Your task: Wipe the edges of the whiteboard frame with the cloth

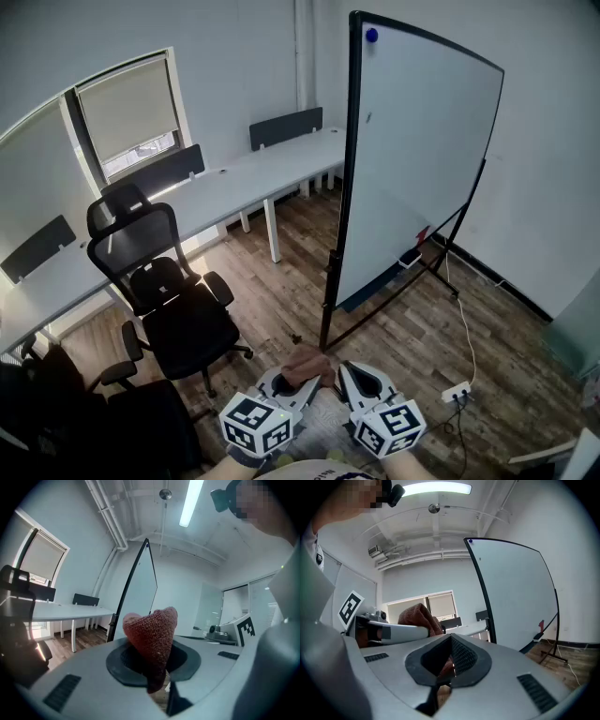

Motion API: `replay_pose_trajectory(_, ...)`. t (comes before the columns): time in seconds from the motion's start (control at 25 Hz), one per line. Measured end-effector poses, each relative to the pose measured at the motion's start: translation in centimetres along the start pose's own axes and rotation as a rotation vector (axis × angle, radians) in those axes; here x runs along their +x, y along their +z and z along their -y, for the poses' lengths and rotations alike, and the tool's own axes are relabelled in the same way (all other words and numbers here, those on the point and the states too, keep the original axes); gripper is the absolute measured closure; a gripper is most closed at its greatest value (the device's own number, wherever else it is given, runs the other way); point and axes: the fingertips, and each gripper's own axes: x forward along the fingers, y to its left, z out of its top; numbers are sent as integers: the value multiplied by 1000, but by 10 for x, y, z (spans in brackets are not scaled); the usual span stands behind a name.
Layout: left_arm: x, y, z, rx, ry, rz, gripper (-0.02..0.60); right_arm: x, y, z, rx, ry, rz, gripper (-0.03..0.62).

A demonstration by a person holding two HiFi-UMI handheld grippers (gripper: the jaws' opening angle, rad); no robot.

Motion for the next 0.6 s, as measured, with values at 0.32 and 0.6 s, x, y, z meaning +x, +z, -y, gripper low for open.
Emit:
replay_pose_trajectory(0.32,6,2,-3,5,0,-1,512,5,1,3,-3,2,1,591)
replay_pose_trajectory(0.6,4,3,-6,13,6,1,512,1,7,11,47,-10,31,589)
